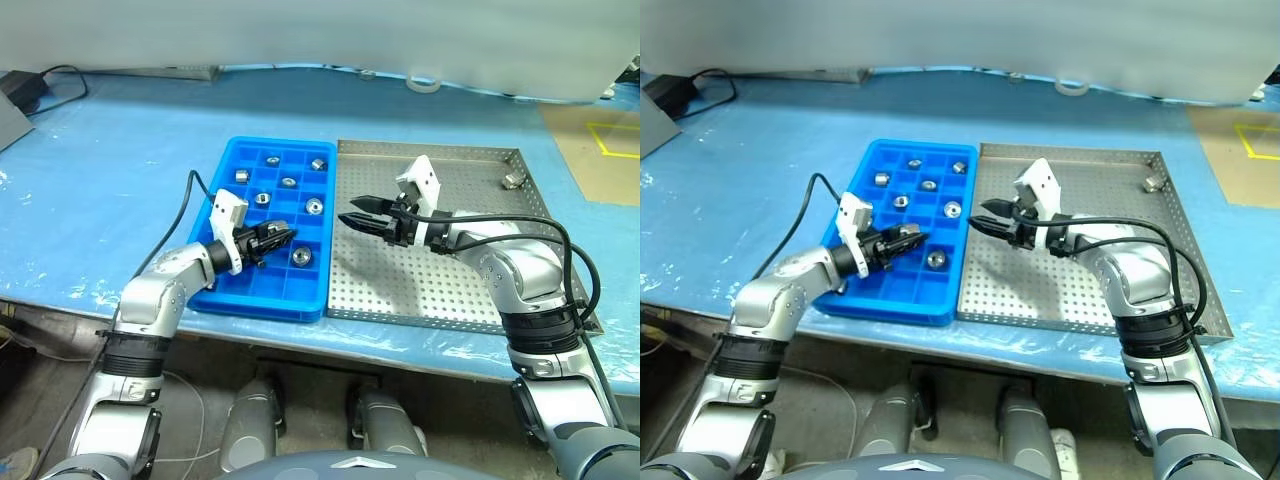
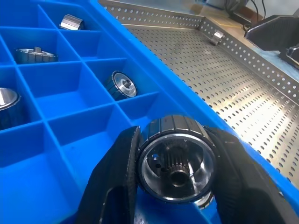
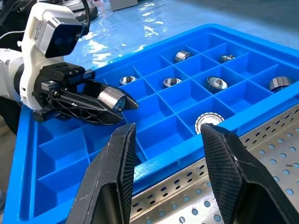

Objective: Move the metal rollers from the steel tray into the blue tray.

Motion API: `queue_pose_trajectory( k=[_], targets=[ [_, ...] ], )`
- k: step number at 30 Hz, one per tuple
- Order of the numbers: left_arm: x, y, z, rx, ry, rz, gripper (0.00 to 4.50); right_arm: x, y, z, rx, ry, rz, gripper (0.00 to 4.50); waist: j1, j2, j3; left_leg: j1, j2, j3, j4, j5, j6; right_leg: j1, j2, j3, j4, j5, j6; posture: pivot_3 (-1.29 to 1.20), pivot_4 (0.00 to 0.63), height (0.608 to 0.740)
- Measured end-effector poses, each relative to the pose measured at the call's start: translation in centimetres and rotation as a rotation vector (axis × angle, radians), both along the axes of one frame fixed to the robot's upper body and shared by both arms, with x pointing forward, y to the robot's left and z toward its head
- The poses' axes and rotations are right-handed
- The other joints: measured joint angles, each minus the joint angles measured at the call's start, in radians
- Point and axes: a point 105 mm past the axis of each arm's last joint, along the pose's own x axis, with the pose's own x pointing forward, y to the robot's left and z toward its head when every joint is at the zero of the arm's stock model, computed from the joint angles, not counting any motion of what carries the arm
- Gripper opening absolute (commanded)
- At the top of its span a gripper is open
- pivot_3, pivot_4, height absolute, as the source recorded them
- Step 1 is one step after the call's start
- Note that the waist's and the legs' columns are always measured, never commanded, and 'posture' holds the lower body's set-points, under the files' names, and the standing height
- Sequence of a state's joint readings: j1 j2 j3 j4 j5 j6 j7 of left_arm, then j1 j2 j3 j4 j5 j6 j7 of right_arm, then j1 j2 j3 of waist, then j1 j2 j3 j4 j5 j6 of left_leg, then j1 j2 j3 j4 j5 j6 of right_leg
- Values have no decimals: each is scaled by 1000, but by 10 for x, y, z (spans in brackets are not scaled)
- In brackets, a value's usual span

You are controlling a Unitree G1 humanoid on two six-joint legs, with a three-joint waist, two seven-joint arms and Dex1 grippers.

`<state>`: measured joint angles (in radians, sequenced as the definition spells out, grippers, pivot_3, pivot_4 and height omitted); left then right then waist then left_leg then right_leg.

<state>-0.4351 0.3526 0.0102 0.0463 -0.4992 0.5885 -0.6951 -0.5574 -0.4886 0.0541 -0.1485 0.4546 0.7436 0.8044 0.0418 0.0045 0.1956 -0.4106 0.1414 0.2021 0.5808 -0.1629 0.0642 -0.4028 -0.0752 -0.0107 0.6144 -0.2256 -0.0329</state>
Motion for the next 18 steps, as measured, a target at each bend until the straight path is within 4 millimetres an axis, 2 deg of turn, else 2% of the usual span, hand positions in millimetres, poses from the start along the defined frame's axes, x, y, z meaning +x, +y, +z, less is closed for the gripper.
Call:
queue_pose_trajectory(
  k=[18],
  targets=[
    [20, 10, -10, 56, -24, 110, 1713, 2, -5, -6, -18, 6, -38, 2269, -2, 0, 0, 2, 0, 0, 0, 0, 0, 2, 0, 0, 0, 0, 0, -154, 150, 740]
  ],
)
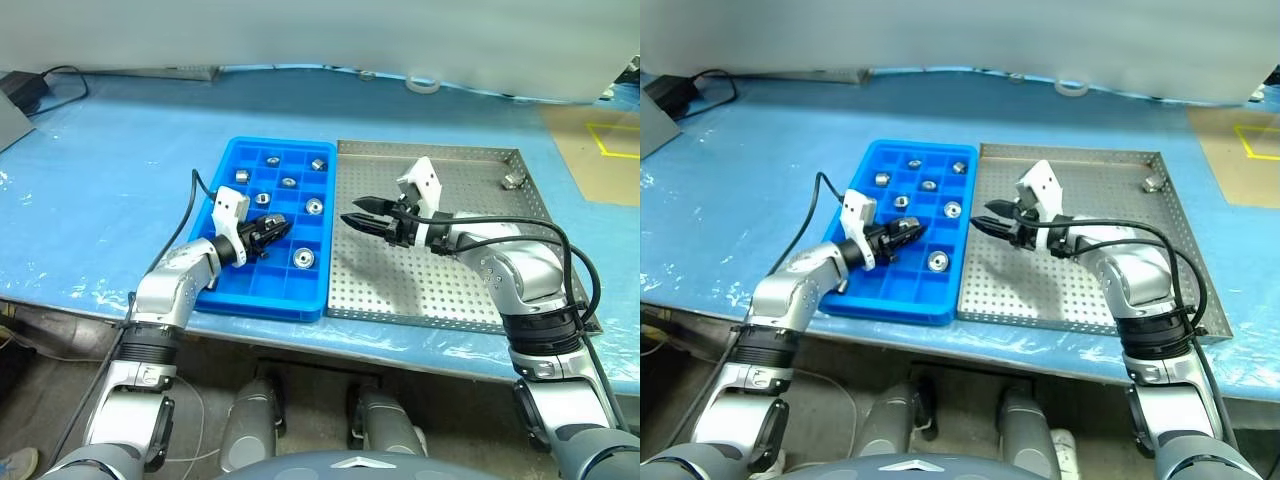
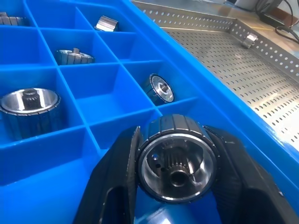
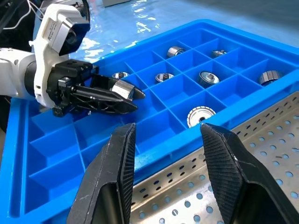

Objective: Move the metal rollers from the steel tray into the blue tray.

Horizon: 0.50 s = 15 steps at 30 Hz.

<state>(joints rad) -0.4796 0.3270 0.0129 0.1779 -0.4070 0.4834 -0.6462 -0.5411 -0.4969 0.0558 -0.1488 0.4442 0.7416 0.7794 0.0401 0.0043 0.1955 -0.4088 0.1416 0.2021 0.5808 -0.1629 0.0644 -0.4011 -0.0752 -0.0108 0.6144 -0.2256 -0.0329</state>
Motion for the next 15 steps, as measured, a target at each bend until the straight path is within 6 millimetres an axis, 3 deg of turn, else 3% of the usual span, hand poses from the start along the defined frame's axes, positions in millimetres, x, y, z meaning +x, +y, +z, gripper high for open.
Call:
queue_pose_trajectory(
  k=[5, 15],
  targets=[
    [9, 7, -2, 29, -13, 54, 3300, 0, -1, -2, -4, 4, -7, 2296, -2, 0, 0, 3, 0, 0, 0, 0, 0, 2, 0, 0, 0, 0, 0, -155, 150, 740],
    [-4, -5, 8, -41, 0, -50, 3300, 2, -8, -1, -17, -6, -30, 2296, 2, 0, 0, -1, 0, 0, 0, 0, 0, 0, 0, 0, -1, 0, 0, -147, 150, 740]
  ],
)
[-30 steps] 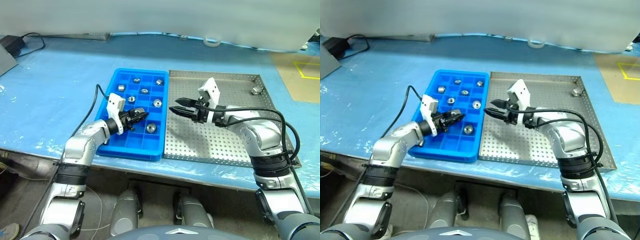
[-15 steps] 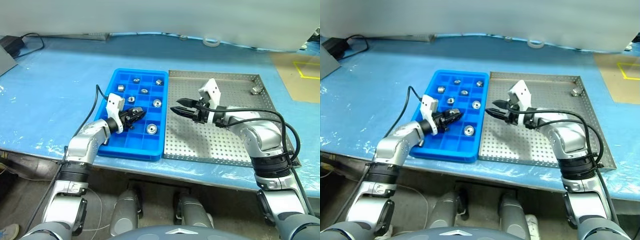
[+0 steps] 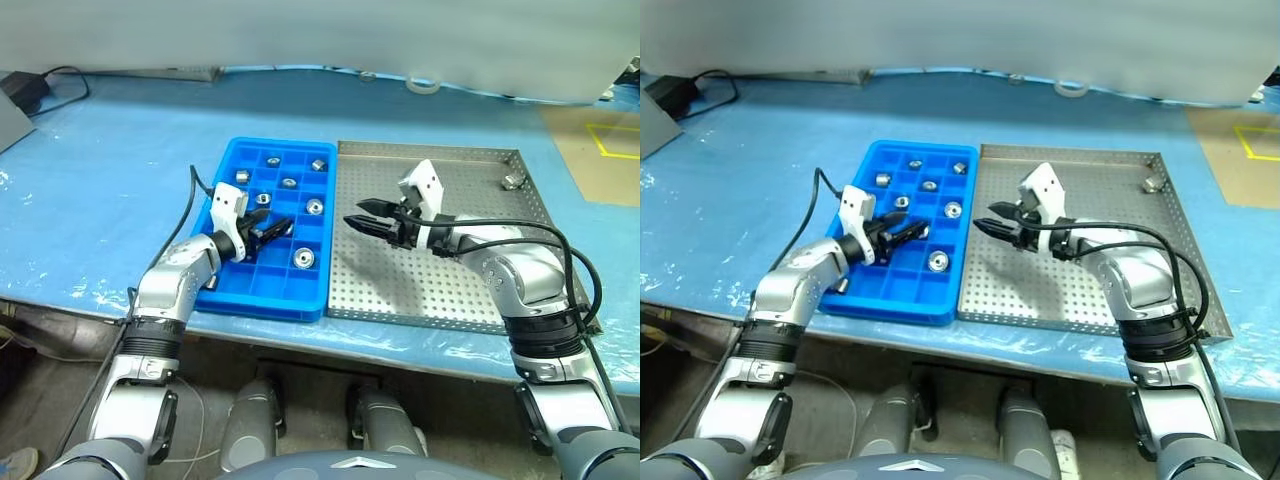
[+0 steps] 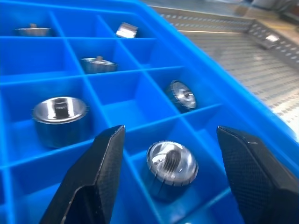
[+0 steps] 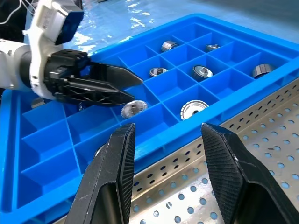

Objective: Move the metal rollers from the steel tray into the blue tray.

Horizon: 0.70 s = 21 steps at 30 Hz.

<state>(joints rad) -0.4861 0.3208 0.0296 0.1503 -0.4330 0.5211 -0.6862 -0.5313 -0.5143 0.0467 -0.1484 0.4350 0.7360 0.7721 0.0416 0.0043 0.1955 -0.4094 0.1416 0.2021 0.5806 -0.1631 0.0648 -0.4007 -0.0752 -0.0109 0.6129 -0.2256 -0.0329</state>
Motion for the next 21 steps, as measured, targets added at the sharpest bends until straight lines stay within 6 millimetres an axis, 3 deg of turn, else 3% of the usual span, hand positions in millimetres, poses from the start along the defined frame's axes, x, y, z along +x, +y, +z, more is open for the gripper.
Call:
queue_pose_trajectory(
  k=[4, 8, 14, 21],
  targets=[
    [-16, -19, 31, -54, -96, -130, 3300, 20, -33, -8, -25, -24, -182, 2296, 2, 0, 0, -1, 0, 0, 0, 0, 0, 0, -1, 0, -2, 0, 0, -152, 150, 740],
    [-21, -37, 40, -103, -116, -182, 3300, 56, -87, -16, -40, -53, -529, 2296, -3, 0, 0, -2, -1, 1, 0, 0, 0, -1, -1, 0, -2, 0, 0, -162, 150, 740],
    [-14, -55, 49, -145, -123, -188, 3300, 83, -157, -8, -11, -100, -939, 2296, -7, 0, 0, -2, 0, 1, -1, 0, 0, -2, 0, 0, -2, 0, 0, -178, 150, 740],
    [-6, -72, 45, -145, -117, -183, 3300, 102, -186, -23, 48, -20, -1158, 2296, -28, 0, 0, -5, 0, 2, 1, 0, 7, -4, 0, 0, -2, 0, 0, -175, 150, 740]
  ],
)
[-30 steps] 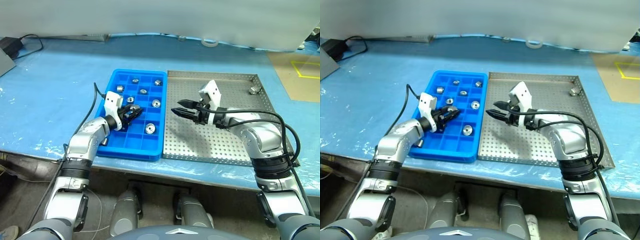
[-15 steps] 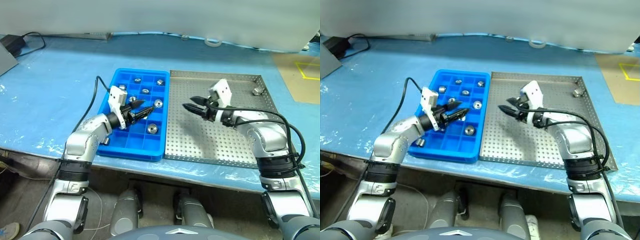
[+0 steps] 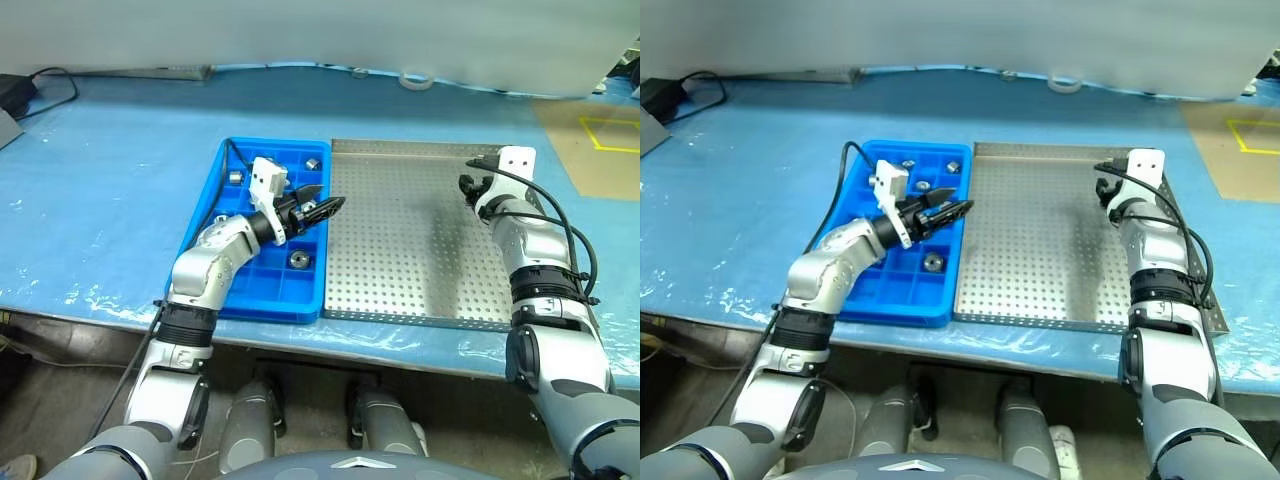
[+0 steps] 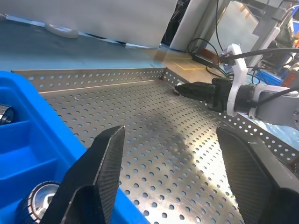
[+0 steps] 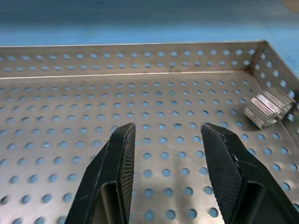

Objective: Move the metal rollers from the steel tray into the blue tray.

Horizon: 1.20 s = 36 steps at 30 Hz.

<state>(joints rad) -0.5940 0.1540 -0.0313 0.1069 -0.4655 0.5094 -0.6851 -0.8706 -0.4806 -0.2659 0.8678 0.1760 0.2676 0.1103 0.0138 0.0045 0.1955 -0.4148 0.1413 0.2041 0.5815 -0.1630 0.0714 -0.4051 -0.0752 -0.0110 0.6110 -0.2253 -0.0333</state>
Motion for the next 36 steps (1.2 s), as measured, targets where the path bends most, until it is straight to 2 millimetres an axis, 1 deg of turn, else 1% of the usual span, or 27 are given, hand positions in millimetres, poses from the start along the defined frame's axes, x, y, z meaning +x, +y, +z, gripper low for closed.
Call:
queue_pose_trajectory(
  k=[2, 4, 8, 10, 14, 18, 24, 26, 27, 29, 31, 33, 36],
  targets=[
    [-2, -6, -1, 2, 3, -14, 3300, 5, -6, 2, 25, -8, -59, 2296, -2, 0, 0, -1, 0, 0, 0, 0, 0, -1, 0, 0, 0, 0, 0, -164, 150, 740],
    [-2, -8, -1, 1, 3, -15, 3300, 7, -6, 4, 27, -20, -78, 2296, -1, 0, 0, -1, 0, 0, 0, 0, 0, -2, 0, 0, 1, 0, 0, -156, 150, 740],
    [-1, -10, -2, -2, 6, -3, 3300, 12, -1, 10, 22, -52, -75, 2296, 1, 0, 0, -3, 0, 0, 1, 0, 1, -3, 0, -1, 1, 0, 0, -139, 150, 740],
    [-1, -11, -1, -5, 9, 5, 3300, 14, 3, 9, 13, -52, -68, 2296, 1, 0, 0, -4, 0, 0, 2, -1, 2, -3, 0, -1, 1, 0, 0, -134, 150, 740],
    [1, -10, -2, -3, 15, 27, 3300, 12, -1, 2, 11, -37, -105, 2296, 5, 0, 0, -4, 0, 0, 3, 0, 2, -3, 0, -1, 1, 0, 0, -127, 150, 740],
    [4, -8, -3, 9, 18, 60, 3300, 12, -2, 4, 6, -52, -118, 2296, 4, 0, 0, -5, 1, 0, 5, -1, 3, -3, 0, -1, 2, 0, 0, -123, 150, 740],
    [7, -8, -5, 10, 22, 85, 3300, 14, 11, 11, 15, -106, -84, 2296, 4, 0, 0, -5, 2, 0, 7, -1, 3, -3, 0, -2, 5, 0, 0, -131, 150, 740],
    [9, -7, -6, 11, 24, 92, 3300, 10, 13, 6, 8, -114, -77, 2296, 7, 0, 0, -5, 2, 0, 7, -1, 3, -3, 0, -2, 5, 0, 0, -142, 150, 740],
    [10, -5, -7, 12, 26, 99, 3300, 7, 14, 0, 7, -105, -76, 2296, 8, 0, 0, -5, 2, 0, 7, -1, 3, -3, 0, -2, 5, 0, 0, -149, 150, 740],
    [11, -4, -9, 16, 29, 104, 3300, 0, 11, -10, 1, -84, -91, 2296, 10, 0, 0, -6, 2, 0, 8, -1, 4, -3, 0, -2, 5, 0, 0, -157, 150, 740],
    [11, -4, -9, 16, 26, 100, 3300, -5, 3, -12, -4, -81, -137, 2296, 9, 0, 0, -6, 2, 0, 10, -2, 5, -3, 0, -2, 5, 0, 0, -174, 150, 740],
    [10, -5, -9, 14, 25, 90, 3300, -7, -4, -7, -10, -97, -181, 2296, 5, 0, 0, -6, 2, 0, 10, -2, 5, -3, 0, -2, 5, 0, 0, -184, 150, 740],
    [11, -8, -9, 12, 28, 81, 3300, -8, -9, 2, -25, -122, -218, 2296, 0, 0, 0, -5, 2, 0, 10, -2, 3, -2, 0, -2, 5, 0, 0, -192, 150, 740]
  ],
)
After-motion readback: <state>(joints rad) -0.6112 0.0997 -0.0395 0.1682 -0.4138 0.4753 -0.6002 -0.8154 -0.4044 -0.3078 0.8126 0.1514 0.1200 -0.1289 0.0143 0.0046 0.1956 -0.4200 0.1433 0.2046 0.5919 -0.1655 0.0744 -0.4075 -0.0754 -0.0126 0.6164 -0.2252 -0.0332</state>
